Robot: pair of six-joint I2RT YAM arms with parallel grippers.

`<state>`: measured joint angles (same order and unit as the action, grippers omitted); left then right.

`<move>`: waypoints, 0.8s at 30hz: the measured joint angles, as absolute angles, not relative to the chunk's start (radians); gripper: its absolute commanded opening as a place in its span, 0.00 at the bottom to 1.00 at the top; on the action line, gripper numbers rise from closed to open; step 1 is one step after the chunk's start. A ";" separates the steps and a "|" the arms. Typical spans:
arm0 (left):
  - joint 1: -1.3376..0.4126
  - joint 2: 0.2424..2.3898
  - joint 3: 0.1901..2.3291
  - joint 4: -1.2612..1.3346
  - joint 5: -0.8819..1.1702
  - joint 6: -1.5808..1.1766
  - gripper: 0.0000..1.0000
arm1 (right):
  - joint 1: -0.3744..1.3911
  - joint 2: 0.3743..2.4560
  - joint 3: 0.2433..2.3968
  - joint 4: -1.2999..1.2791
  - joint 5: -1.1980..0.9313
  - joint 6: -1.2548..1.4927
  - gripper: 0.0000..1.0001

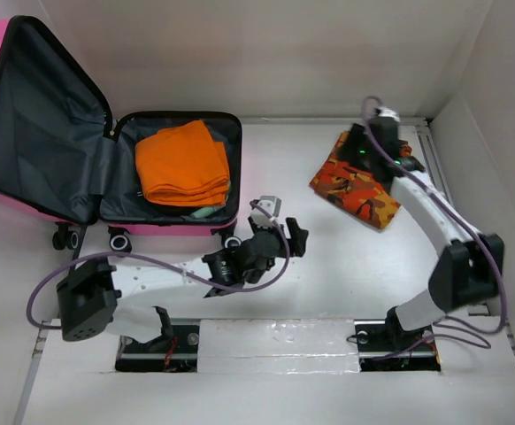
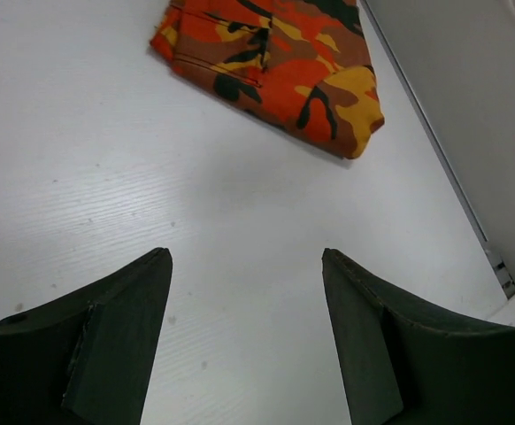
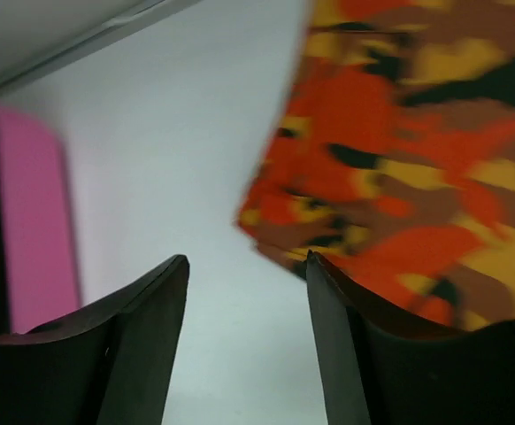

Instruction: Pack the luggage

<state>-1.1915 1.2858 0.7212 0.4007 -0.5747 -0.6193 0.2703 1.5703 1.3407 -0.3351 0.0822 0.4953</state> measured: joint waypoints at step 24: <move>-1.177 1.609 0.919 0.369 -0.464 -0.829 0.63 | -0.138 1.555 0.854 -0.191 0.012 0.471 0.00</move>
